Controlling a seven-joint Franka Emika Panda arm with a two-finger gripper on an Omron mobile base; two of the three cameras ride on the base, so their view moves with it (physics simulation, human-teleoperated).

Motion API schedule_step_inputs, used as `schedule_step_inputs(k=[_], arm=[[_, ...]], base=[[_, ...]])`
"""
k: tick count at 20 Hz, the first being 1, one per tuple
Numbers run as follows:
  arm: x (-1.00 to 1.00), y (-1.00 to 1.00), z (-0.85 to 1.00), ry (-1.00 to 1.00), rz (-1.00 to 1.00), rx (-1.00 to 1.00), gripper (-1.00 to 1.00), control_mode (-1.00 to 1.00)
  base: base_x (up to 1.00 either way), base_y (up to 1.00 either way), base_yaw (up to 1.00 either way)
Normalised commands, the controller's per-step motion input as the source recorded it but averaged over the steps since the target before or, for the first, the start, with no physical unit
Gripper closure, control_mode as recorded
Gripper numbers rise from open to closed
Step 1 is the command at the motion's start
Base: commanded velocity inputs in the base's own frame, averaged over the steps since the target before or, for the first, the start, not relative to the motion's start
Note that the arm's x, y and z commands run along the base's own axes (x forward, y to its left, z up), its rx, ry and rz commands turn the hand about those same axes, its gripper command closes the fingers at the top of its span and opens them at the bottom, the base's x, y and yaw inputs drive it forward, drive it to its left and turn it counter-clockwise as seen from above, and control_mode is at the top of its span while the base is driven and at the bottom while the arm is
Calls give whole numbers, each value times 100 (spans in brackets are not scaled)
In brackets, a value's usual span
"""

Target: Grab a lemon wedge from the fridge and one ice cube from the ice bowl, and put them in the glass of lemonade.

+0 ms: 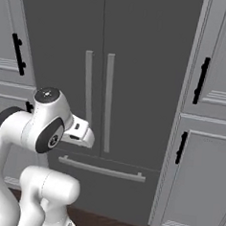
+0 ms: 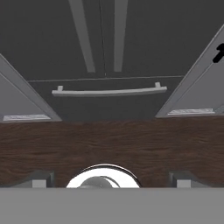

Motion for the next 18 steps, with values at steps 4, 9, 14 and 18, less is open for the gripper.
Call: schedule_step_inputs(k=[4, 9, 14, 18], arm=[[0, 0, 0, 0, 0, 0, -100, 100], [0, 0, 0, 0, 0, 0, -100, 100], [0, 0, 0, 0, 0, 0, -100, 100], [0, 0, 0, 0, 0, 0, -100, 100]], base=[[-56, 12, -3], [-59, 11, 0], [3, 21, 0], [25, 45, 0]])
